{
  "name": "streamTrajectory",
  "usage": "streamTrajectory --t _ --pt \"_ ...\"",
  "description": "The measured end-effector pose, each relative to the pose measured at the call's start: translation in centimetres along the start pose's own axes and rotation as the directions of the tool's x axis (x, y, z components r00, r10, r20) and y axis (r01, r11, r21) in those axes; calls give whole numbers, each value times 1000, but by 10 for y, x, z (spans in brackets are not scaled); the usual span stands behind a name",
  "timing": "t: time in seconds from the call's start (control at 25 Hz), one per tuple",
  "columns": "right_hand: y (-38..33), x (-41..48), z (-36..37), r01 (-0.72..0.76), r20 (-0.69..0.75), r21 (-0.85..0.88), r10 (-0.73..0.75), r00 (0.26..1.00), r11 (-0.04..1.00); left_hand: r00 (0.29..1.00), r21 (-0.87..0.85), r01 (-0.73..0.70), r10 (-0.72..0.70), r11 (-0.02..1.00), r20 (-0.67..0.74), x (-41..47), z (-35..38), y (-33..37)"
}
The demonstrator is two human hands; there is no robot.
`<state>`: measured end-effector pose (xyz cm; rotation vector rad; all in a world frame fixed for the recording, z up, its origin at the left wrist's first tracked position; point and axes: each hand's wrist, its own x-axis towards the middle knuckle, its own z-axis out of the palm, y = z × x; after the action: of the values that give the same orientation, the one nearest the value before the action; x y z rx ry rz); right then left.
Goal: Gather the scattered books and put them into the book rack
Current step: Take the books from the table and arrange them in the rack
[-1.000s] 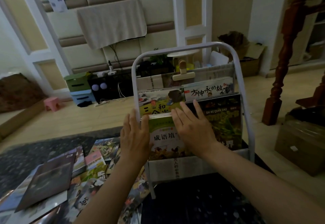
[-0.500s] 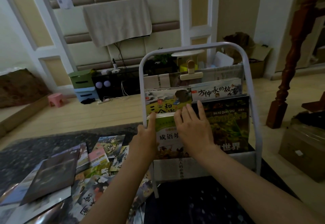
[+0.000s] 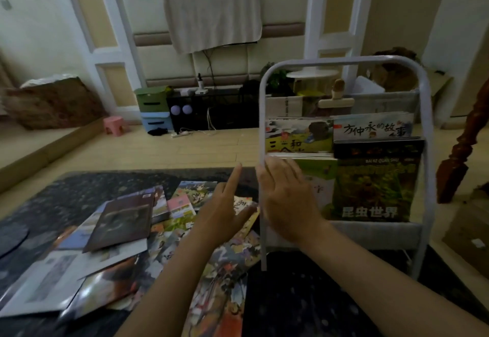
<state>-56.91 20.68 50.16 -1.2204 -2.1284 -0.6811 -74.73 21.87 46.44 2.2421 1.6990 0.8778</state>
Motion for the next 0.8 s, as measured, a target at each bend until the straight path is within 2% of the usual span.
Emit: streamTrajectory --t 0.12,0.2,0.32,0.36,0.44,0.56,0.72,0.8 --pt "-55 -4 31 66 49 187 -76 996 980 989 38 147 -148 988 21 -36 -8 -43" --pt "-89 -12 59 22 249 291 -98 964 957 970 136 234 -240 963 27 -65 -8 -73" --pt "-130 -28 95 -174 579 342 -61 813 923 931 247 349 -365 904 18 -103 -5 -113" --pt "-140 -31 105 -242 637 357 -46 769 902 924 265 364 -381 893 15 -113 -4 -125" --pt "-154 -36 126 -288 671 377 -45 740 881 913 273 391 -407 879 2 -126 0 -147" --pt "-166 -57 158 -222 703 340 -91 705 914 897 283 429 -442 858 -18 -132 13 -170" --pt "-173 -94 182 -196 627 324 -55 777 926 890 340 408 -452 848 60 -123 34 -180" --pt "-173 -97 187 -191 612 330 -55 789 924 889 373 383 -446 845 99 -116 40 -178"
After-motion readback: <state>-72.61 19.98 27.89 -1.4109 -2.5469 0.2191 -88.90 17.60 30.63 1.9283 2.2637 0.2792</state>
